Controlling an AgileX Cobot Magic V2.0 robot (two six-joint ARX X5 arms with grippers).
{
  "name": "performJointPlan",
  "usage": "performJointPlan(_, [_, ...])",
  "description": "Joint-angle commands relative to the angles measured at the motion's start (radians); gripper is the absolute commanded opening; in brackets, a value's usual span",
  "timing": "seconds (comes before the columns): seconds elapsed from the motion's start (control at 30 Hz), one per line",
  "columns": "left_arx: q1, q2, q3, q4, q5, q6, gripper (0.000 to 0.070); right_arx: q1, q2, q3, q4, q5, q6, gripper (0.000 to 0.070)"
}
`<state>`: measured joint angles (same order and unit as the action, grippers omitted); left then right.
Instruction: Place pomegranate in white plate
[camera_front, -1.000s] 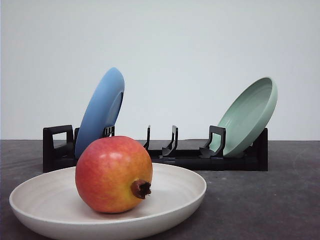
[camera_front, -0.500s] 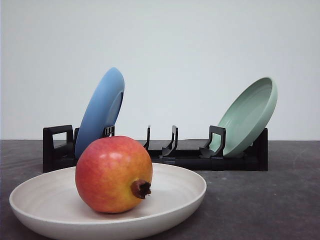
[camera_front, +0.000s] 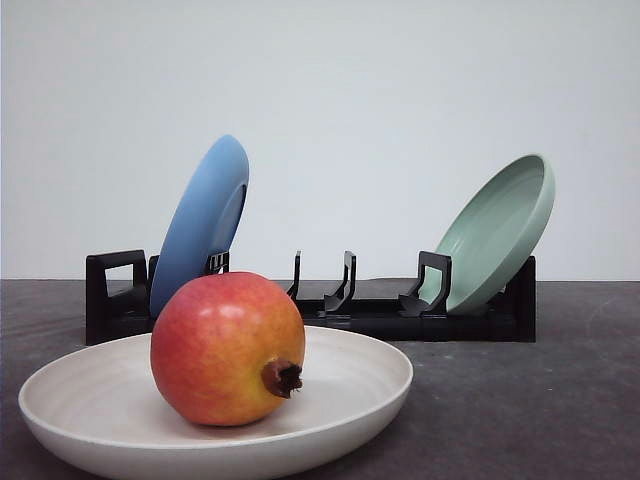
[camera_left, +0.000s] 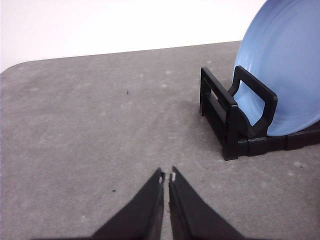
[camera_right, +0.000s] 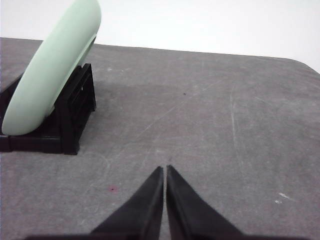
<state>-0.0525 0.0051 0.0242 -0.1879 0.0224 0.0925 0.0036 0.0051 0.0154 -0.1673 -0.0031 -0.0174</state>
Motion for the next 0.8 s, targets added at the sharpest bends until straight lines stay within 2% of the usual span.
performJointPlan(0.0, [0.000, -0.002, -0.013, 0.000, -0.004, 0.000, 0.0000, -0.001, -0.002, -0.004, 0.012, 0.003, 0.017, 0.0003])
performJointPlan(0.77, [0.000, -0.002, -0.013, 0.000, -0.004, -0.001, 0.0000, -0.001, -0.002, -0.004, 0.012, 0.003, 0.017, 0.0003])
